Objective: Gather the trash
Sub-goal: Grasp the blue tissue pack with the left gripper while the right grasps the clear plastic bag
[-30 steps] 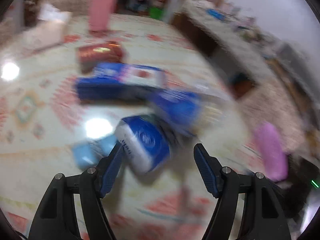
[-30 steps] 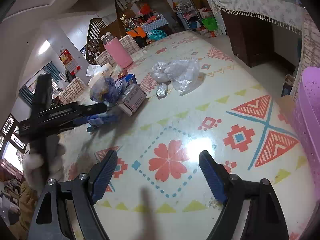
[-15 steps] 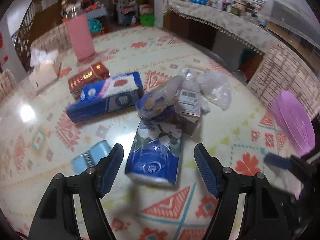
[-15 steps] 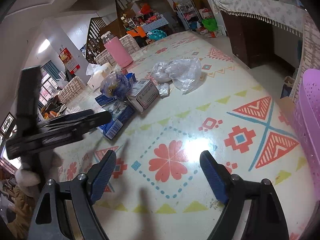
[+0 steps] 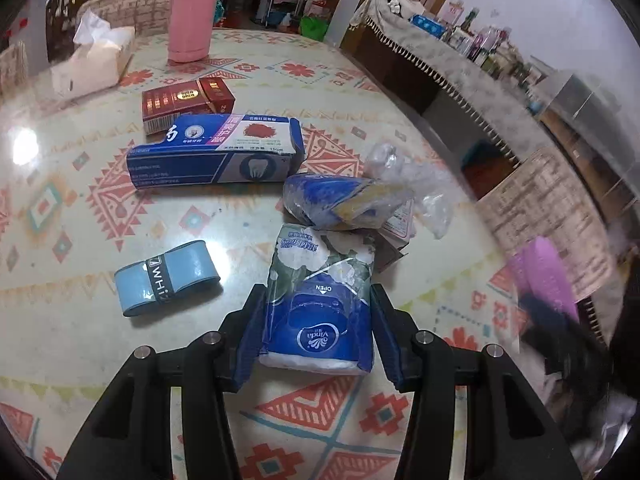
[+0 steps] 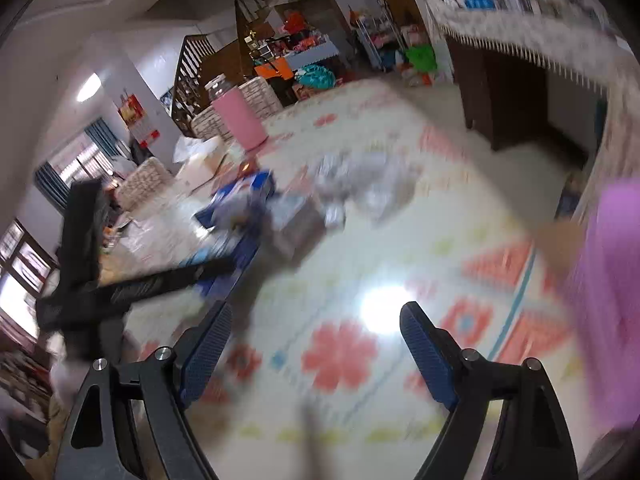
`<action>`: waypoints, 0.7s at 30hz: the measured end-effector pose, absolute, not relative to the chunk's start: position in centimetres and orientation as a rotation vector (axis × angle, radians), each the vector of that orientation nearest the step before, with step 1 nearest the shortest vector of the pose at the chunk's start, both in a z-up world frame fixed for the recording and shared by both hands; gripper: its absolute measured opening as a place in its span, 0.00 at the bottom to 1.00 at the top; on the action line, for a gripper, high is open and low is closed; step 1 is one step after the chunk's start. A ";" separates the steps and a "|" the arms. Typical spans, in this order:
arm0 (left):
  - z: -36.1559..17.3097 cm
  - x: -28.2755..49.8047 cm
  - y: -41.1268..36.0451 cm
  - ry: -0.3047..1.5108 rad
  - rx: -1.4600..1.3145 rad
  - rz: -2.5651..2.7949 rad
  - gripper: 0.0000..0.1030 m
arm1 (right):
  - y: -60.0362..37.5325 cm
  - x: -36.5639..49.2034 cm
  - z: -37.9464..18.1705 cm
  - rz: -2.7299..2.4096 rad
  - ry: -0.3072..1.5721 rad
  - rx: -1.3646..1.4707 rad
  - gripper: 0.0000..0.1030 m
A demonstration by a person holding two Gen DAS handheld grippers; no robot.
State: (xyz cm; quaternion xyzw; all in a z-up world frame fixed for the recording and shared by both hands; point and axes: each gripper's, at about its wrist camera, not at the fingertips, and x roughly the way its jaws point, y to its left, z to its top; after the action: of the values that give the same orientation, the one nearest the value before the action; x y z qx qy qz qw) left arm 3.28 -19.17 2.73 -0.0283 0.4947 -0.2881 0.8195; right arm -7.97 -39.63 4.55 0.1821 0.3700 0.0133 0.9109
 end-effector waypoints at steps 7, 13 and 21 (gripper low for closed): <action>1.6 3.6 -18.4 1.094 -0.115 -0.626 0.48 | -41.4 1.9 4.1 -0.081 0.843 0.159 0.90; 1.5 3.5 -18.2 1.102 -0.123 -0.618 0.48 | -40.7 7.3 2.4 -0.022 0.899 0.121 0.90; 1.5 3.4 -18.3 1.103 -0.124 -0.622 0.48 | -37.5 7.2 0.9 0.016 0.957 0.110 0.32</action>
State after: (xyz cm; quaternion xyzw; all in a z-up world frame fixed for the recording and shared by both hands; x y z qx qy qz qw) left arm 3.37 -18.28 1.46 -0.0577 0.5151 -0.2904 0.8044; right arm 7.23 -37.50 0.92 0.0530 0.4604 0.0075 0.8861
